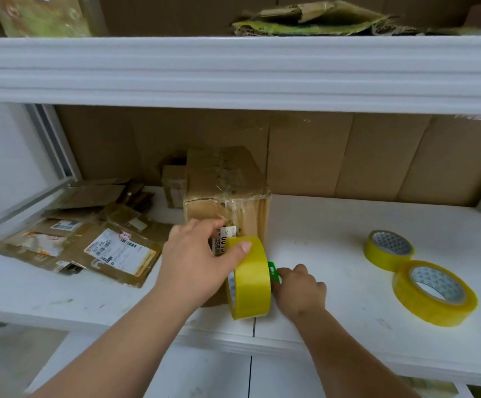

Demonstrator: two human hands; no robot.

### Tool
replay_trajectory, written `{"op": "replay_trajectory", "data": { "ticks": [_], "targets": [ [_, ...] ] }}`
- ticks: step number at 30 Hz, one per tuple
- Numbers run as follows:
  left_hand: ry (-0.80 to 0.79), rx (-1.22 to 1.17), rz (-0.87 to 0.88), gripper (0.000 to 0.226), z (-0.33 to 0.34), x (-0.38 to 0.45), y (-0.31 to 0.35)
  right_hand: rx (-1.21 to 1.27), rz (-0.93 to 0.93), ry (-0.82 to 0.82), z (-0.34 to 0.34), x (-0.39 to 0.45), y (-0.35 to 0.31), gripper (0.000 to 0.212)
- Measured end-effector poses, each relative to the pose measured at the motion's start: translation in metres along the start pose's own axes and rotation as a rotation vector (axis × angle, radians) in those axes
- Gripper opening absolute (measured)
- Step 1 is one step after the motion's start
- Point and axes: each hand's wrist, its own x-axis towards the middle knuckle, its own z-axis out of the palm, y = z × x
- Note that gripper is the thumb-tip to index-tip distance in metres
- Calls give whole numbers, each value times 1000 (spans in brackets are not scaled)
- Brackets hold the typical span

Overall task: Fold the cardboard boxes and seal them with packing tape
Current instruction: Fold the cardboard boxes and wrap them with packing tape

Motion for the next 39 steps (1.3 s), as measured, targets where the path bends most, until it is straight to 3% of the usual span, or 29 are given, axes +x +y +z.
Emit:
{"op": "replay_trajectory", "data": {
  "ticks": [4, 11, 14, 17, 20, 22, 24, 28, 32, 36, 39],
  "targets": [
    [-100, -450, -250, 41, 6, -3, 0, 31, -10, -23, -8, 9, 2, 25],
    [-172, -854, -430, 22, 14, -4, 4, -98, -34, -12, -33, 3, 16, 21],
    [-175, -963, -479, 21, 14, -5, 6, 352, 0, 57, -52, -4, 25, 5],
    [-151, -1022, -500, 22, 17, -5, 9, 964, -38, 85, -73, -19, 28, 12],
    [-113, -1032, -496, 19, 19, -7, 10, 1318, -143, 18, -96, -37, 25, 25],
    [-82, -1020, -474, 17, 20, -8, 10, 1451, -201, -19, -107, -45, 22, 19],
    [-39, -985, -450, 15, 23, -8, 9, 1444, -278, 27, -113, -50, 18, 4],
    [0, -941, -441, 12, 26, -8, 10, 1369, -385, 97, -118, -53, 8, 29],
    [-20, -995, -457, 9, 26, -7, 7, 1111, -485, 170, -127, -56, -1, 34],
    [-2, -1025, -450, 9, 28, -6, 7, 863, -519, 79, -135, -54, -14, 34],
    [-1, -1025, -444, 10, 29, -5, 7, 819, -519, 46, -141, -48, -28, 18]
  ]
}}
